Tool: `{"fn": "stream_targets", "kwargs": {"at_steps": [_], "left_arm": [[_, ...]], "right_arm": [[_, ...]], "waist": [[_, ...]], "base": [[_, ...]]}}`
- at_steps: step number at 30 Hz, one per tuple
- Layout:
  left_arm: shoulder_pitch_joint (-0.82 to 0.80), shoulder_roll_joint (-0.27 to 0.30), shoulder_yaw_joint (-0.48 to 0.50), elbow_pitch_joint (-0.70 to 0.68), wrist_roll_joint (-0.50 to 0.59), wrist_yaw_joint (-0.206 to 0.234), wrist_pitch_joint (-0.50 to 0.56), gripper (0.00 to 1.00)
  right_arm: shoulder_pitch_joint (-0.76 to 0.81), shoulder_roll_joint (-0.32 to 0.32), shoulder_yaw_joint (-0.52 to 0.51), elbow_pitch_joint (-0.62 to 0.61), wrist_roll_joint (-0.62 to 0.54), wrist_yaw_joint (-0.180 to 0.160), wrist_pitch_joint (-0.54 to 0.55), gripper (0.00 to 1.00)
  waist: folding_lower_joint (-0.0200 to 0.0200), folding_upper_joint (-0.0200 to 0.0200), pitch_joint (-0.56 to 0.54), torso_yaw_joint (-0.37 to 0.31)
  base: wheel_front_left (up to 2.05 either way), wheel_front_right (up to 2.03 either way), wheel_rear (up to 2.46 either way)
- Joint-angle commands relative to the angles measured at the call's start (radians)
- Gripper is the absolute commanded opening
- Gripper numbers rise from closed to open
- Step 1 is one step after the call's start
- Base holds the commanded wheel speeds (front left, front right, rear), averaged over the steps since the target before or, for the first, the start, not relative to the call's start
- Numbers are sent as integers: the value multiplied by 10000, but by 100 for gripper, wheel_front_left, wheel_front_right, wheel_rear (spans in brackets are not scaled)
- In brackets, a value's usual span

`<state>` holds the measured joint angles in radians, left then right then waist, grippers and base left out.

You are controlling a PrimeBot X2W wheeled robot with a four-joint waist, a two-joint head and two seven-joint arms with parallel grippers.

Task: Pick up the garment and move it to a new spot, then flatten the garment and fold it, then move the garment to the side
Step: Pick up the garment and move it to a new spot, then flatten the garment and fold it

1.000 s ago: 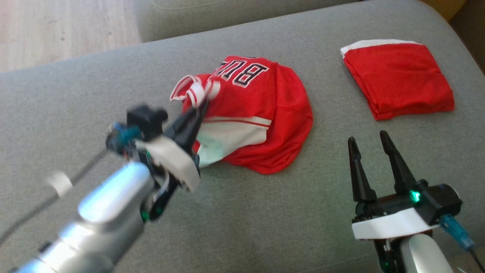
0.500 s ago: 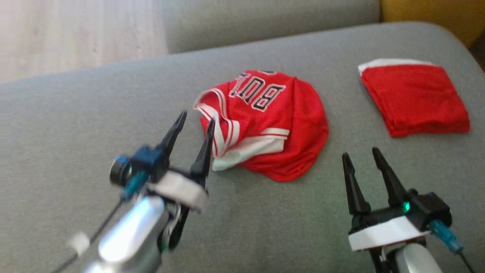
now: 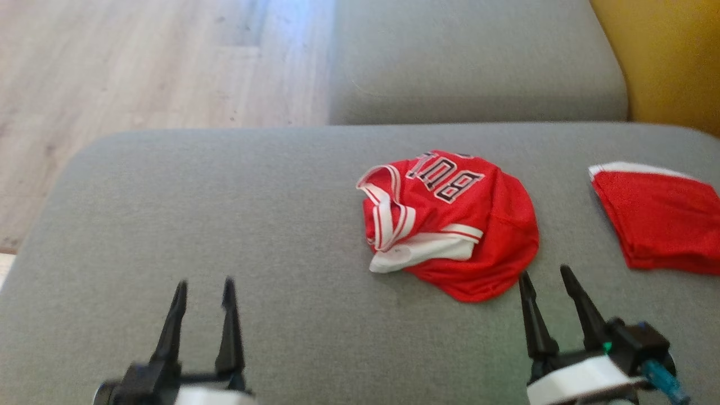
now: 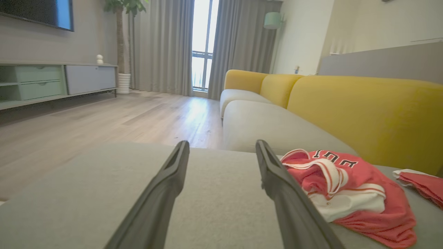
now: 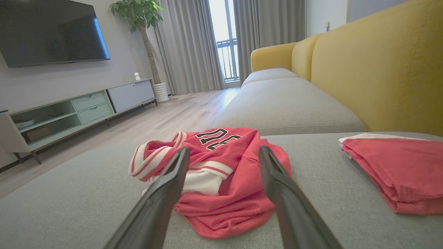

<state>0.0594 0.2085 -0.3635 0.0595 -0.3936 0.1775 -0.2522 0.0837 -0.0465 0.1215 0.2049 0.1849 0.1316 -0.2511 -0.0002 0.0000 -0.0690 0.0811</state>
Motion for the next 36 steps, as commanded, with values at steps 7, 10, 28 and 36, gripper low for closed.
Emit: {"fn": "stream_targets", "kwargs": {"at_steps": [7, 10, 28, 36], "left_arm": [[1387, -671, 1487, -687, 1137, -441, -94, 100], [1808, -929, 1818, -780, 1365, -730, -95, 100], [2082, -1509, 2712, -565, 2384, -1637, -95, 100], [1896, -1560, 2524, -111, 2460, -1949, -95, 100]], "right_arm": [[470, -38, 142, -211, 5, -9, -107, 100], [585, -38, 181, -183, 33, -9, -107, 100], [577, -37, 231, -125, 116, -9, -107, 100], [491, -37, 263, -176, 60, -9, -107, 100]], "waist": [[2, 0, -509, 577], [2, 0, -571, 600], [2, 0, -604, 419], [2, 0, -362, 233]], "base": [[0, 0, 0], [0, 0, 0], [0, 0, 0], [0, 0, 0]]}}
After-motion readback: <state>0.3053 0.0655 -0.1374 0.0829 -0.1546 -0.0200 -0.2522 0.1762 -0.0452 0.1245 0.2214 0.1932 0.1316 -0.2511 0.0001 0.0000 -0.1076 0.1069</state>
